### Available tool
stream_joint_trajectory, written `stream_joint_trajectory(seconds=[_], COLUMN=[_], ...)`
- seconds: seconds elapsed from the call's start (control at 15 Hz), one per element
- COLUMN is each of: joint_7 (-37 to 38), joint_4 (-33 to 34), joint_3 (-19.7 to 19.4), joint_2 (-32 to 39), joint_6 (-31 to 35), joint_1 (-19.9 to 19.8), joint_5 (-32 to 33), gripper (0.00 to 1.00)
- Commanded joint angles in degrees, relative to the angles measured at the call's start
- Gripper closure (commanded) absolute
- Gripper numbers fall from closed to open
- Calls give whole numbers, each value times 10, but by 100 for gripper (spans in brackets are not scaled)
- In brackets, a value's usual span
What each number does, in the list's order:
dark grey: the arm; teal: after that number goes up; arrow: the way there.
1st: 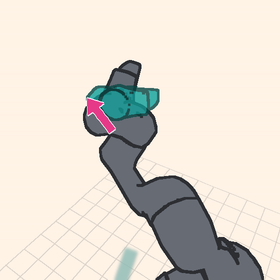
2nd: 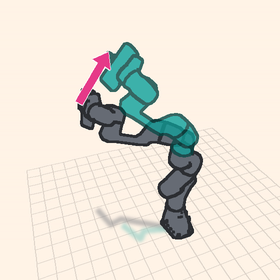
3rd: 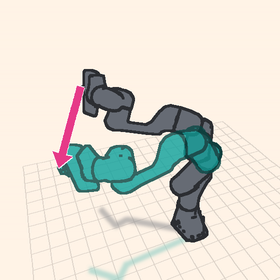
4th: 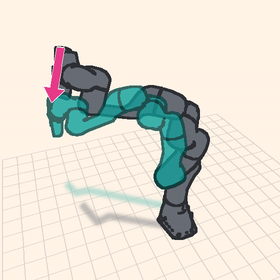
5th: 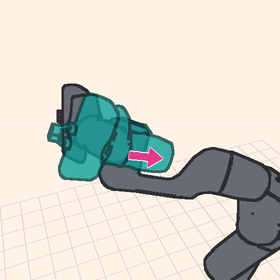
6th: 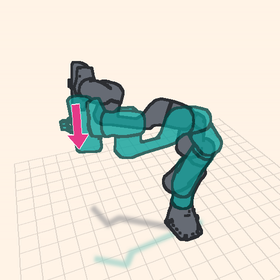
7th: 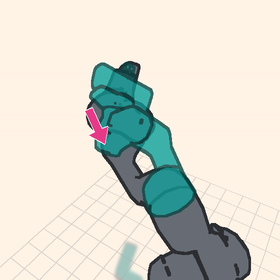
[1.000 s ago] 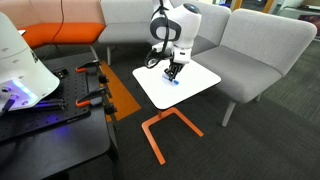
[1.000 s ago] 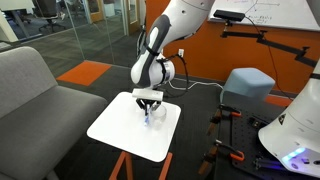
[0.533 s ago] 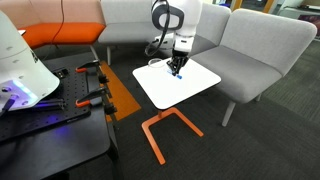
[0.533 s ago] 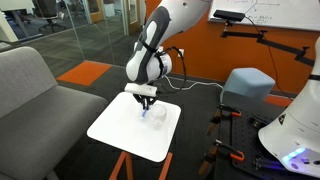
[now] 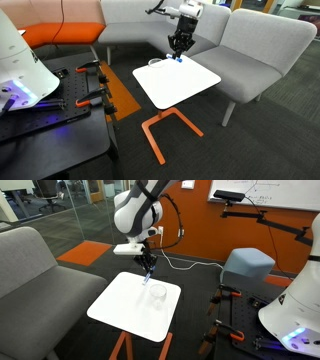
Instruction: Pick up the blue marker and put it in the cup
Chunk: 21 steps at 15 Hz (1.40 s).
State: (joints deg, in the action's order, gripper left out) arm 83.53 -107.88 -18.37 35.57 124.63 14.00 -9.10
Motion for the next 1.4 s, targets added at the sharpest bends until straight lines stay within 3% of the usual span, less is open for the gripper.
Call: stream_joint_trajectory(seconds=[0.0,0.47,0.87,1.07,1.33], joint_7=[114,337,499,563,585], joint_4=[68,193,268,296,323], joint_3=[17,58,84,83,90], joint_2=[-8,20,65,95,128], joint_6=[-134,-351,-491,-534,-549], joint_1=[-6,-4,-2,-6,-10], joint_5=[58,137,157,159,165], gripper=[95,95,95,95,95])
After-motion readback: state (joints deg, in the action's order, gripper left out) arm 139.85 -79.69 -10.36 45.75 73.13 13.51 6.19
